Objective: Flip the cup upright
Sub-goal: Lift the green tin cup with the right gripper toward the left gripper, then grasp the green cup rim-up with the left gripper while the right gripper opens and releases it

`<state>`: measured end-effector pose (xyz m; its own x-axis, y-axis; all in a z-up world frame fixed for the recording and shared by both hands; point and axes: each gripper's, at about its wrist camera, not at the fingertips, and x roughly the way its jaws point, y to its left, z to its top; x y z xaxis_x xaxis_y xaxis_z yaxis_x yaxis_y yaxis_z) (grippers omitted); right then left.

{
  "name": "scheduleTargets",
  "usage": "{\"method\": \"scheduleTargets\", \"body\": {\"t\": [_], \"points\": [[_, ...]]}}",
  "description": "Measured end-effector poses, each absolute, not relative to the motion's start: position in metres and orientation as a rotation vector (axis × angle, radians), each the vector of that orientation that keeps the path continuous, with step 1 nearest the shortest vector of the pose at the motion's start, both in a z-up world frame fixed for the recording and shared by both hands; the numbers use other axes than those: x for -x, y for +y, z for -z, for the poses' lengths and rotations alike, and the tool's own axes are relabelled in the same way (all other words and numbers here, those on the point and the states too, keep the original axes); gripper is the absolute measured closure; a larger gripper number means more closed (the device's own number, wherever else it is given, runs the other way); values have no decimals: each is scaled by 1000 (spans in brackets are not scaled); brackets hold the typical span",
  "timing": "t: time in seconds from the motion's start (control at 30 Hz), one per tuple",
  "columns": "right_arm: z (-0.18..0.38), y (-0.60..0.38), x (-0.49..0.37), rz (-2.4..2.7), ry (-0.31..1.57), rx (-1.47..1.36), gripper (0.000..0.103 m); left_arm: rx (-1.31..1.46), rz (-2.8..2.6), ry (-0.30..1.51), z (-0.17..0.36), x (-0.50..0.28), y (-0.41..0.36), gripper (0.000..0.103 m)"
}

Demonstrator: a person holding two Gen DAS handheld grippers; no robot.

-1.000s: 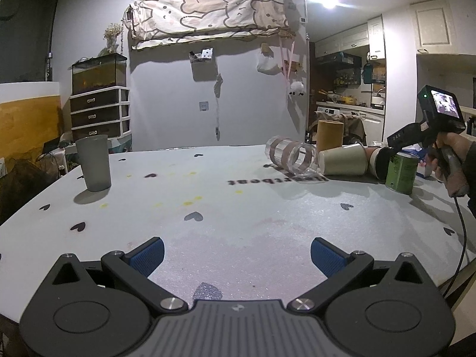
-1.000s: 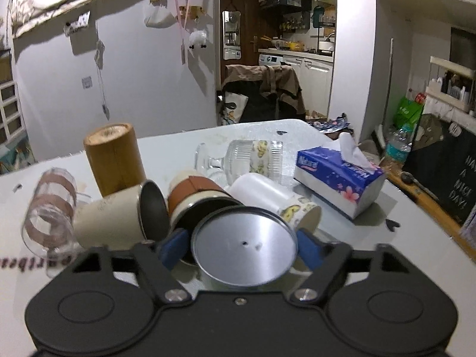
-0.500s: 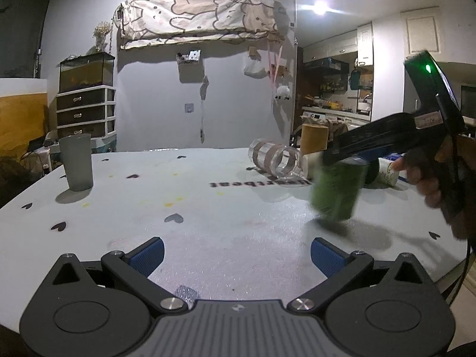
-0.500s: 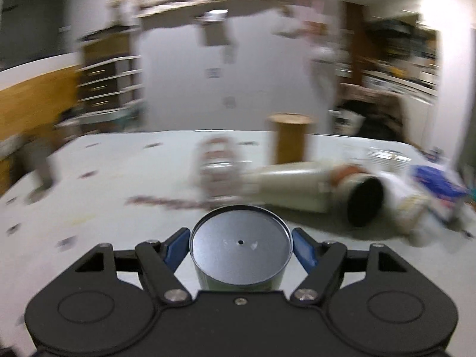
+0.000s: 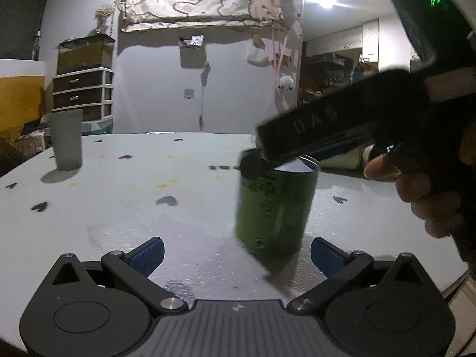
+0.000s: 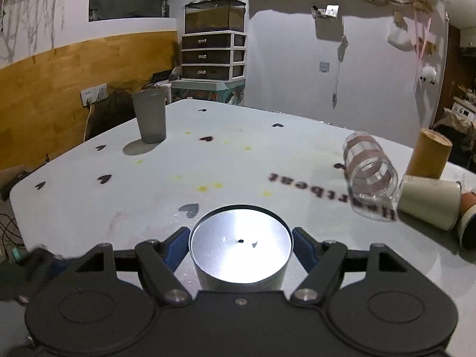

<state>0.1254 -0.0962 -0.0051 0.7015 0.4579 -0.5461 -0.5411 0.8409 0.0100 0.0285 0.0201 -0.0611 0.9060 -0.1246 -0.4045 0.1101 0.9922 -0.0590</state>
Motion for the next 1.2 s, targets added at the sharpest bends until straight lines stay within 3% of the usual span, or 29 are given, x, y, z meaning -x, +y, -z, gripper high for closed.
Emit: {"method": "scheduleTargets", "body": {"t": [0.57, 0.87, 1.1, 1.2], "points": [[28, -159, -70, -593, 443, -42, 28, 32, 59, 431, 68, -37, 16, 0], [61, -183, -56, -538, 481, -123, 28, 367, 197, 484, 52, -47, 57, 1], [77, -176, -53, -527, 465, -89, 28, 584, 382, 641, 46, -85, 52, 18], [78, -176, -55, -534, 459, -98, 28, 665, 443, 734, 51, -102, 41, 19]]}}
